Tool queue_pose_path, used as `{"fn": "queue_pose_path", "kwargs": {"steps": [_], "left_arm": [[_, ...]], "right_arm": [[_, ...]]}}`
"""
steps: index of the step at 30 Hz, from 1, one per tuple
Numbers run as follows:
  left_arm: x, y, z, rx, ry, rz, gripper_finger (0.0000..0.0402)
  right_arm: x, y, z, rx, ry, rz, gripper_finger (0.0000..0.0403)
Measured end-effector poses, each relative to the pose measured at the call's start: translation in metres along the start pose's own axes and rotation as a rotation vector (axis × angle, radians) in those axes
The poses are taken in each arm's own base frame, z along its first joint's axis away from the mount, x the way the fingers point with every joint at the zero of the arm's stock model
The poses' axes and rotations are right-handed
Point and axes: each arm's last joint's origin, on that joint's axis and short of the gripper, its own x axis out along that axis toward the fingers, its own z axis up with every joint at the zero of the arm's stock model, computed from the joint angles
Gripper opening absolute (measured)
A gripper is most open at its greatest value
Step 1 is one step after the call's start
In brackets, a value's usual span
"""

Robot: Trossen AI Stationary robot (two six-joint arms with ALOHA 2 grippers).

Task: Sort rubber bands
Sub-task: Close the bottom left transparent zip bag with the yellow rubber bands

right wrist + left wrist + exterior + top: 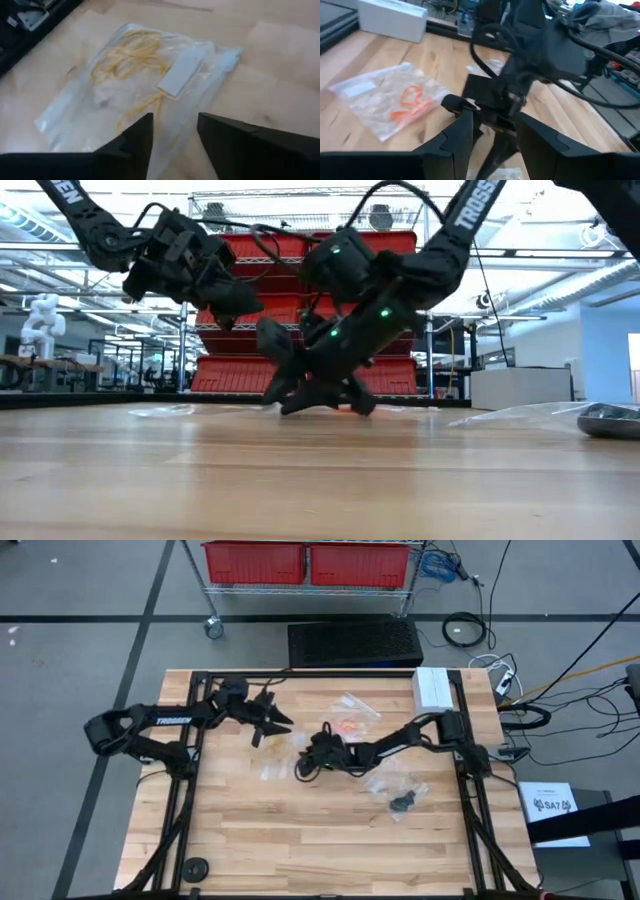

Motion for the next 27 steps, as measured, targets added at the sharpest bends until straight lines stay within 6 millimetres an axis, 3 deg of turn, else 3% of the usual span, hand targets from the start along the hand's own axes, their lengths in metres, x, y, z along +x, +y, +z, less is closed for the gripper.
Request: {"fn": "queue_pose_path", "kwargs": {"steps": [4, 8, 15, 21, 27], "left_arm": [[-0.006, 0.007, -0.002, -0.025, 0.009, 0.038, 0.0153], [-0.018, 0.019, -0.002, -0.035, -0.011, 0.106, 0.0152], [-0.034, 0.036, -0.006, -0.132, -0.026, 0.194, 0.0152], [-0.012, 0.03, -0.017, -0.157, 0.035, 0.057, 0.0152], [0.007, 0.016, -0.016, -0.053, 0.039, -0.006, 0.0152]], "right_arm": [[0.006, 0.003, 0.001, -0.112, 0.017, -0.062, 0.0094], [-0.005, 0.002, 0.013, -0.255, 0.054, -0.106, 0.0012], [-0.042, 0.009, 0.054, -0.555, 0.071, -0.123, 0.0004], [-0.076, 0.022, 0.082, -0.747, 0.018, -0.077, 0.0002], [-0.103, 0.027, 0.099, -0.797, -0.007, -0.068, 0.0001]]}}
